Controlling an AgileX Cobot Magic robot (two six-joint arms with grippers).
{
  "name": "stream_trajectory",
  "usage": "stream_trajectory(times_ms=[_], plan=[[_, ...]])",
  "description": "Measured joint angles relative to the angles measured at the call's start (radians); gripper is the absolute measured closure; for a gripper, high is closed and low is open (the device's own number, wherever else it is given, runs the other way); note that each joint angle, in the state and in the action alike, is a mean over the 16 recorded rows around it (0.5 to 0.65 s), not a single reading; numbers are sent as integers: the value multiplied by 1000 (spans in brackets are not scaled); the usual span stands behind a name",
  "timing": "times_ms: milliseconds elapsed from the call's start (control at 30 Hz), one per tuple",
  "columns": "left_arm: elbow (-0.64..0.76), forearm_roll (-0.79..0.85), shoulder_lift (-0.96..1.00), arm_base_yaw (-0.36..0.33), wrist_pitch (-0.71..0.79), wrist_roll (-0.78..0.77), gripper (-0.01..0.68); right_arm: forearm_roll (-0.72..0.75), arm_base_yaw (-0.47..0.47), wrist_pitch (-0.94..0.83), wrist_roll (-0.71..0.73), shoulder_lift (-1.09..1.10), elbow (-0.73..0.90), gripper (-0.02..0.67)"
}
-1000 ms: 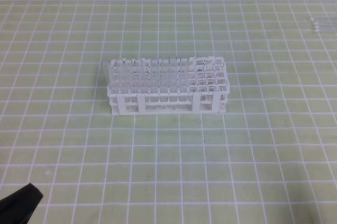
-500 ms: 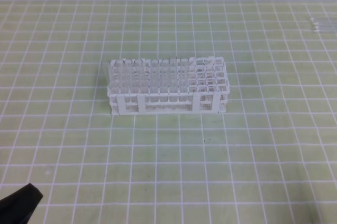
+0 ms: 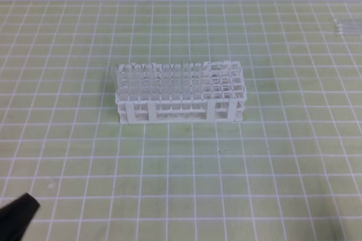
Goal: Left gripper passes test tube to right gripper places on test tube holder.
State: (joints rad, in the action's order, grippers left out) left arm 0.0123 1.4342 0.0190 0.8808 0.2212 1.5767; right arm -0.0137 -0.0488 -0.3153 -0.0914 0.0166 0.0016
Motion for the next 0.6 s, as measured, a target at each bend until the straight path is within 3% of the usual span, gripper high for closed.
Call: stream_trajectory(times_ms=[167, 300, 433, 600], plan=[[-3, -8, 0, 0, -15, 37, 675, 0, 0, 0, 0, 0, 0, 665], [-7, -141, -1, 0, -23, -50, 675, 0, 0, 0, 0, 0, 0, 665], [-8, -422, -1, 0, -35, -322, 675, 0, 0, 0, 0, 0, 0, 665], [-10, -915, -1, 1, -48, -874, 675, 0, 0, 0, 0, 0, 0, 665]])
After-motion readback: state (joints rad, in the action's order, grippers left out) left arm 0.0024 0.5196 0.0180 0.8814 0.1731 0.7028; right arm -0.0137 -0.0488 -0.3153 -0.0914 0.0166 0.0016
